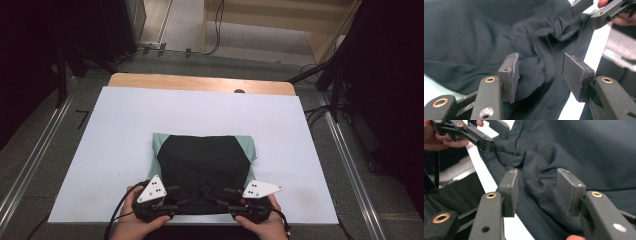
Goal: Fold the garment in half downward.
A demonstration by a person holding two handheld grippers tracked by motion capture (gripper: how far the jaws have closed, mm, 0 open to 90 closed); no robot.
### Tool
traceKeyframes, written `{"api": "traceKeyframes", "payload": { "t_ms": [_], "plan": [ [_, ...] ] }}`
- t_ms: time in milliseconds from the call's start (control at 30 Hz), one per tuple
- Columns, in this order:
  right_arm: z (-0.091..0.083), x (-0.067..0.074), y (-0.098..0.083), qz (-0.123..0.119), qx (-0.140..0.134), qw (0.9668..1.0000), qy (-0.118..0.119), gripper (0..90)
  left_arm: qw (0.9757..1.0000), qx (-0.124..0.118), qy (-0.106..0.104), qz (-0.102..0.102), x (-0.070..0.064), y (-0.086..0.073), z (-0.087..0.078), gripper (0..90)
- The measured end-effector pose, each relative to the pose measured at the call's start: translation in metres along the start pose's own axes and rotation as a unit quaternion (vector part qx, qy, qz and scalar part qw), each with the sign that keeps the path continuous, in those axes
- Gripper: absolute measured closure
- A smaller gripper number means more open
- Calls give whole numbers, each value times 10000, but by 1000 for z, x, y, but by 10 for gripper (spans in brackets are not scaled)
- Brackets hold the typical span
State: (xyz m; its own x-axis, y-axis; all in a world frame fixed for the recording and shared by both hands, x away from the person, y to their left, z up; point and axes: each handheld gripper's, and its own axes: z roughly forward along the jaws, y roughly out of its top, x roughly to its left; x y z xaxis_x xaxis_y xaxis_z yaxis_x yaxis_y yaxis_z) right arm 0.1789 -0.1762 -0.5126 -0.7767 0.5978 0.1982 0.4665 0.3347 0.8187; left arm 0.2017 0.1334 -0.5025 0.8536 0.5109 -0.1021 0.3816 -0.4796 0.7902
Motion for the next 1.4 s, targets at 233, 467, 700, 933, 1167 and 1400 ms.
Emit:
{"api": "traceKeyframes", "payload": {
  "t_ms": [233,467,700,933,1167,1400],
  "plan": [
    [20,7,-4,-311,541,9971,-442,763,9977,436,428,306,-4,-2,10,748],
    [7,1,-3,-192,340,9980,-496,852,9997,178,120,71,3,2,-4,876],
    [-13,5,-7,-389,191,9980,-450,852,9998,47,-190,77,0,-1,-22,878],
    [-23,10,-17,-447,262,9978,-425,854,9992,245,-283,167,-10,-9,-20,878],
    [-25,-1,-25,-113,276,9994,-169,738,9987,402,-296,68,-6,-14,-12,847],
    [-40,-12,-24,64,-150,9996,-234,648,9988,-83,-426,-214,1,-13,-22,674]
  ]
}}
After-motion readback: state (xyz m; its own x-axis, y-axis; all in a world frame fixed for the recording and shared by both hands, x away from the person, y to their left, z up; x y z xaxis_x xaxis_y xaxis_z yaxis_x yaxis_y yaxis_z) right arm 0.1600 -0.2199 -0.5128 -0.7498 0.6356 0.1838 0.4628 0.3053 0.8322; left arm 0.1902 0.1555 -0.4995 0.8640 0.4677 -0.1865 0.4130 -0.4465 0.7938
